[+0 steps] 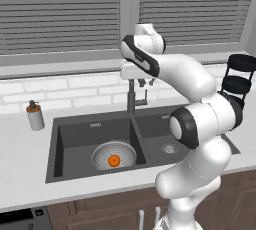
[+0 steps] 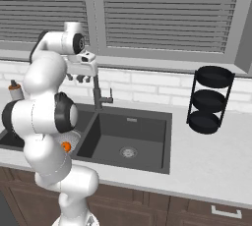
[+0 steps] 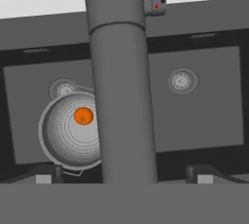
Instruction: Put the colander in the sink, put the orange in the colander, and turn on the sink faucet and pour water over the colander.
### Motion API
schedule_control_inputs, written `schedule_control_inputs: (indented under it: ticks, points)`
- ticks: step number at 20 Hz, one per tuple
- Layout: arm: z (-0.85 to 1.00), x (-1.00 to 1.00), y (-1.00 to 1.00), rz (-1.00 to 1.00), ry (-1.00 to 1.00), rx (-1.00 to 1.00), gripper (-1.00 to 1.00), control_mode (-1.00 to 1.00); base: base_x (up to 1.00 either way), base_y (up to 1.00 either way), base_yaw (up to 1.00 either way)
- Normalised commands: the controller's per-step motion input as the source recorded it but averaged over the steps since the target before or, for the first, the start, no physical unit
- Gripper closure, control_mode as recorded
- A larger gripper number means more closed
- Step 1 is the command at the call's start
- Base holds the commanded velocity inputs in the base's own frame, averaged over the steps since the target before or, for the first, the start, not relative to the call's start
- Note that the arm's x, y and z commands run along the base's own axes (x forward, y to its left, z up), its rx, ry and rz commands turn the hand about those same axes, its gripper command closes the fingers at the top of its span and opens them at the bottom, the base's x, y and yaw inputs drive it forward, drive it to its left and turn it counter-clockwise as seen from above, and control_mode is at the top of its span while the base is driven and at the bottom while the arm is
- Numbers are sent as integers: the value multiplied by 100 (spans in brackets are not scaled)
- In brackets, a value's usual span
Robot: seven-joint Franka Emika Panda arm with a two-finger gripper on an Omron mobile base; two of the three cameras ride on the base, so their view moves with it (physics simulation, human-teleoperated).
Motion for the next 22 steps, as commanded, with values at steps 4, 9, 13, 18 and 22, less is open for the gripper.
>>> schedule_control_inputs:
  ticks: [4, 9, 13, 18, 22]
  points:
    - [0, 14, 0, 0, 5, 0, -100, -100, 0, 0, 0]
    - [-3, 1, 0, 0, 6, 0, -100, -100, 0, 0, 0]
    - [-15, 0, 0, 0, 4, 0, -100, -100, 0, 0, 0]
    - [-28, 0, 0, 0, 3, 0, -100, -100, 0, 0, 0]
    - [-42, 0, 11, 0, 0, 0, -100, -100, 0, 0, 0]
